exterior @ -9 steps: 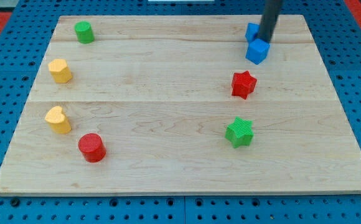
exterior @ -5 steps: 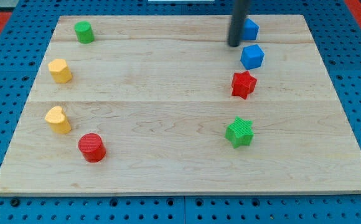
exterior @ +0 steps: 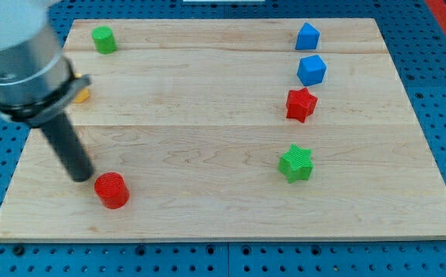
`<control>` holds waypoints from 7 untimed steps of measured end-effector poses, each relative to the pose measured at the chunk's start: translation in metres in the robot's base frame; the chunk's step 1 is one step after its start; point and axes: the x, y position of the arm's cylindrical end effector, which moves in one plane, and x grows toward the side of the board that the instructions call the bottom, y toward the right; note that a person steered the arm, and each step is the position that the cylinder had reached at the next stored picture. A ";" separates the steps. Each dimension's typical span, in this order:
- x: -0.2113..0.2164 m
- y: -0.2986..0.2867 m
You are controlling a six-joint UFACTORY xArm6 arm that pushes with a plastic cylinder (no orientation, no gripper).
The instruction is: Push the red circle parallel to the right of the green star
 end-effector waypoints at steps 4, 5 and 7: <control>0.043 0.119; 0.068 0.169; 0.049 0.342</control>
